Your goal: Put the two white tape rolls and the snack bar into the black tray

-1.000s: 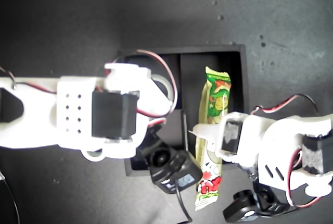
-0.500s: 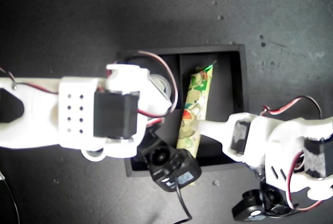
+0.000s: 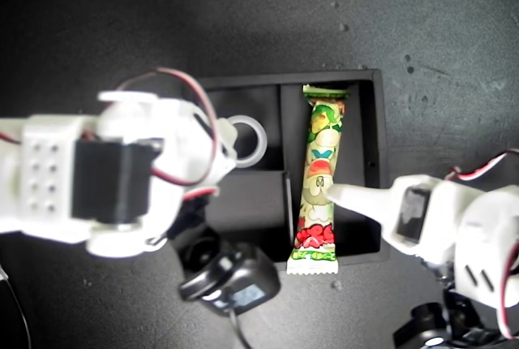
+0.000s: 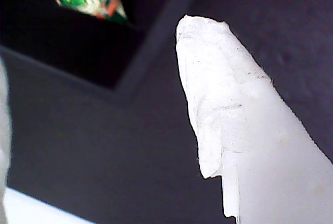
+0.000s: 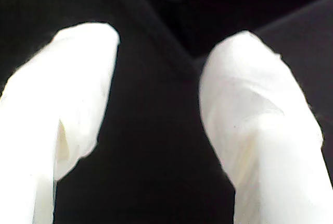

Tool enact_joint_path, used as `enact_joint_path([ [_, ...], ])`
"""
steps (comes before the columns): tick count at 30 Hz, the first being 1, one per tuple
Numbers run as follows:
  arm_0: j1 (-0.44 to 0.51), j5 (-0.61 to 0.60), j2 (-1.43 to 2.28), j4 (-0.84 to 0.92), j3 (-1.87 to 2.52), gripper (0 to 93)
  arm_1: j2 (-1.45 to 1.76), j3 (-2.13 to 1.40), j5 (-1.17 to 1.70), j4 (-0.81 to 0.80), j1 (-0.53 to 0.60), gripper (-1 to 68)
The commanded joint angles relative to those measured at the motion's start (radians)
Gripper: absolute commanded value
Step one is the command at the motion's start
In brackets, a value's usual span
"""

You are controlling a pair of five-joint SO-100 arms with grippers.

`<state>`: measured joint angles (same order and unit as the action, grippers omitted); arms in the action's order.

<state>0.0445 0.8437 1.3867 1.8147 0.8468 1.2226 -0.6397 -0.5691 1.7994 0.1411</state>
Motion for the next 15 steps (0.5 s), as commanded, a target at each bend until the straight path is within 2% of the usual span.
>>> enact_joint_path([
  [1, 0.046, 0.074, 0.324, 0.018, 0.224, 11.4, 0.474, -0.426, -0.195, 0.002, -0.009, 7.9],
  [3, 0.12, 0.137, 0.41, 0.005, 0.342, 11.4, 0.706, -0.666, -0.382, 0.0, -0.014, 2.8],
  [7, 0.302, 0.282, 0.477, -0.133, 0.554, 11.5, 1.172, -1.197, -0.695, -0.091, 0.017, -0.2],
  [11, 0.448, 0.42, 0.457, -0.281, 0.704, 12.0, 1.575, -1.669, -0.851, -0.253, 0.063, -0.4],
  [15, 0.543, 0.537, 0.463, -0.508, 0.896, 12.6, 1.772, -1.942, -0.862, -0.414, 0.069, -0.5],
])
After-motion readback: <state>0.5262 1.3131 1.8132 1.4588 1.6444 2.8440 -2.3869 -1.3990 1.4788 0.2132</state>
